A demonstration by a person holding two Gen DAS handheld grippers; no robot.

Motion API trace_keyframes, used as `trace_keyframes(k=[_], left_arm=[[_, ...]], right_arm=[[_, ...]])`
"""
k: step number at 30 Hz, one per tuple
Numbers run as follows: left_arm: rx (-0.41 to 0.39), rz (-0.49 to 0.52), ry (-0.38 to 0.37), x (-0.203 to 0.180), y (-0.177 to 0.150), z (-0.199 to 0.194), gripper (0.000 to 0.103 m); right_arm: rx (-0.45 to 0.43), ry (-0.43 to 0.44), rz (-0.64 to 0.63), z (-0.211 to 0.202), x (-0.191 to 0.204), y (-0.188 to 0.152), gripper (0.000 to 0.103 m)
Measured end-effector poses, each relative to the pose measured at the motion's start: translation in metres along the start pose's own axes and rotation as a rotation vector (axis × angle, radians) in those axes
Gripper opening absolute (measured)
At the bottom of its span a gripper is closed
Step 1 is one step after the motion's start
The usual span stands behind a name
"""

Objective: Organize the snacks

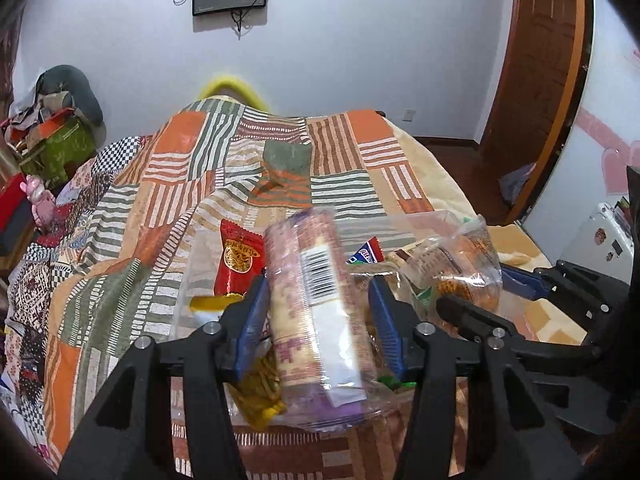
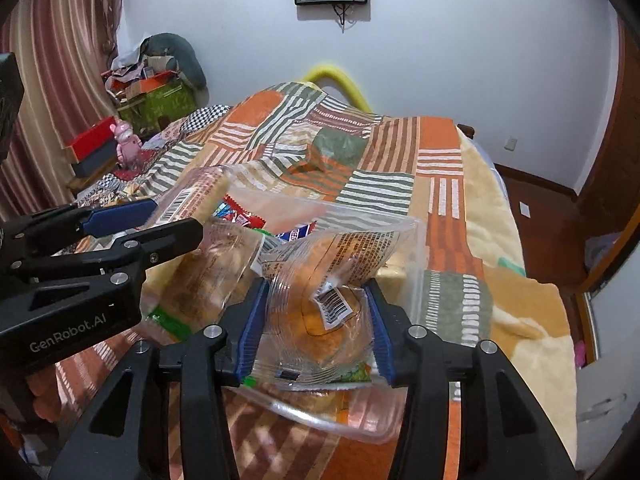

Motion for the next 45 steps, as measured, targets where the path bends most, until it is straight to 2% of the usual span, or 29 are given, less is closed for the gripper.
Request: trace_keyframes(k=[8, 16, 18, 25, 34, 36, 39, 40, 42, 45], left_arm=[[-0.065, 0.019, -0.034, -0.004, 0.004, -0.052, 0.053], [-0.219, 0.077, -0.071, -0.021, 0.003, -0.142, 0.053], [-0.264, 0.091, -0.075, -0.026, 0.002, -0.166, 0.058], [-0.389, 0.09, -0.098, -0.032, -0.009, -0.233, 0.065], [-0.472, 0.088, -0.071, -0.035, -0.027, -0.28, 0.086], [-0.483, 0.079, -0.066, -0.034, -0.031, -0.286, 0.093], [-0.498, 0.071, -0.056, -0.035, -0.036, -0.293, 0.1], [-0.501, 0.07, -0.053, -0.036, -0.037, -0.294, 0.101], [-0.502, 0.072, -0.046, -0.037, -0.038, -0.295, 0.103], [-0.504, 0.077, -0.04, -0.039, -0.039, -0.296, 0.103]], right_arm=[[-0.072, -0.017, 0.021, -0.052, -0.01, 0.006, 0.051], [-0.236, 0.002, 0.069, -0.144, -0.008, 0.018, 0.051], [-0.269, 0.008, 0.07, -0.163, -0.004, 0.017, 0.051], [-0.366, 0.022, 0.107, -0.221, 0.009, 0.008, 0.054], [-0.437, -0.013, 0.101, -0.241, 0.027, 0.0, 0.073], [-0.447, -0.019, 0.101, -0.244, 0.03, -0.002, 0.083], [-0.464, -0.025, 0.105, -0.246, 0.033, -0.002, 0.09], [-0.466, -0.032, 0.104, -0.245, 0.033, -0.002, 0.092], [-0.475, -0.046, 0.105, -0.247, 0.034, -0.004, 0.102], [-0.489, -0.061, 0.107, -0.249, 0.034, -0.007, 0.103]])
Point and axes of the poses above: each gripper's, at about its wrist camera, not at the fingertips, and z roughly the way its jaws point, x to its left, y to its top, the point moved 4 cm from there along z, roughly the way its jaws point, and after that the axes turned 5 degrees about -y, right-handed, at the moved point
